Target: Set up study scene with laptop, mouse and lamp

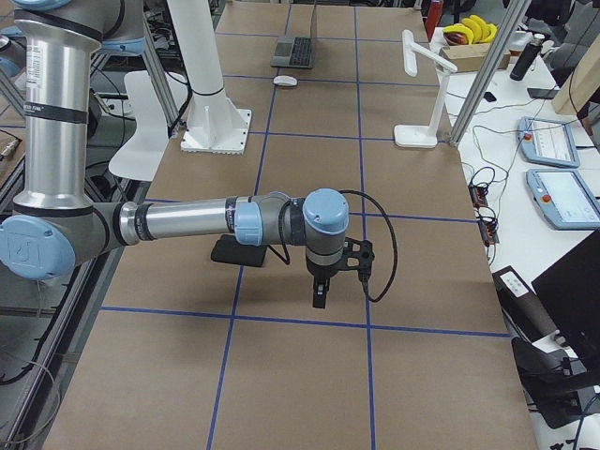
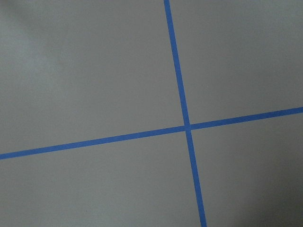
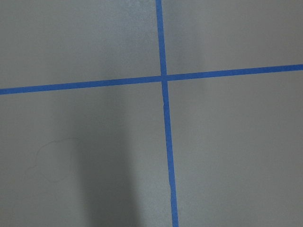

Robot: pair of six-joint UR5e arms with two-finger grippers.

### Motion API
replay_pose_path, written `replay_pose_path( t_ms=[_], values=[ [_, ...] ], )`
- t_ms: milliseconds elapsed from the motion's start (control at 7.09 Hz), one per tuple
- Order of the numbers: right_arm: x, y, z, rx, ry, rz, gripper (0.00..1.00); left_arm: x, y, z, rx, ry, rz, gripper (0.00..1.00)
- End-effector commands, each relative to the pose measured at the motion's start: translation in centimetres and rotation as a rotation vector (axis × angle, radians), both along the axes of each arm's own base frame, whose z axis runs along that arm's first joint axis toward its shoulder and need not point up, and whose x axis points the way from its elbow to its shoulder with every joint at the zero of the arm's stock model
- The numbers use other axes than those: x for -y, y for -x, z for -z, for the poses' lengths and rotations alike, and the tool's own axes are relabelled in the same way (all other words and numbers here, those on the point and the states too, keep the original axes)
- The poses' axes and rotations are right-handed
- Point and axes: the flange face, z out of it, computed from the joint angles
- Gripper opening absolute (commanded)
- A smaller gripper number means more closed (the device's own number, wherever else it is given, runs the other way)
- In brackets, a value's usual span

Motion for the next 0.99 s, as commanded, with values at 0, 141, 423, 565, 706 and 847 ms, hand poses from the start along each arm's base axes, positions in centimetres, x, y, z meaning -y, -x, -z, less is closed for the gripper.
replay_pose_path(
  t_ms=[0, 141, 423, 565, 706, 847],
  values=[
    [0.1, 0.0, 0.5, 0.004, -0.012, 0.0, 1.0, 0.0, 0.0, 0.0, -0.001, 0.01, 0.003, 0.99],
    [1.0, 0.0, 1.3, -0.001, -0.031, 0.001, 1.0, -0.1, 0.1, 0.0, -0.004, 0.013, 0.006, 0.99],
    [0.3, -0.1, 0.1, -0.009, 0.0, -0.008, 1.0, -0.4, 0.1, 0.6, -0.016, 0.123, 0.106, 1.0],
    [-1.7, -0.1, -1.4, -0.01, 0.028, -0.005, 1.0, -1.7, 0.1, 2.3, -0.032, 0.198, 0.21, 1.0],
    [-2.9, -0.1, -2.5, -0.025, 0.012, 0.022, 1.0, -3.9, -0.2, 3.8, -0.04, 0.293, 0.293, 1.0],
    [-4.4, -0.3, -3.7, -0.051, -0.003, 0.028, 1.0, -5.9, -0.5, 5.6, -0.069, 0.396, 0.383, 1.0]
  ],
)
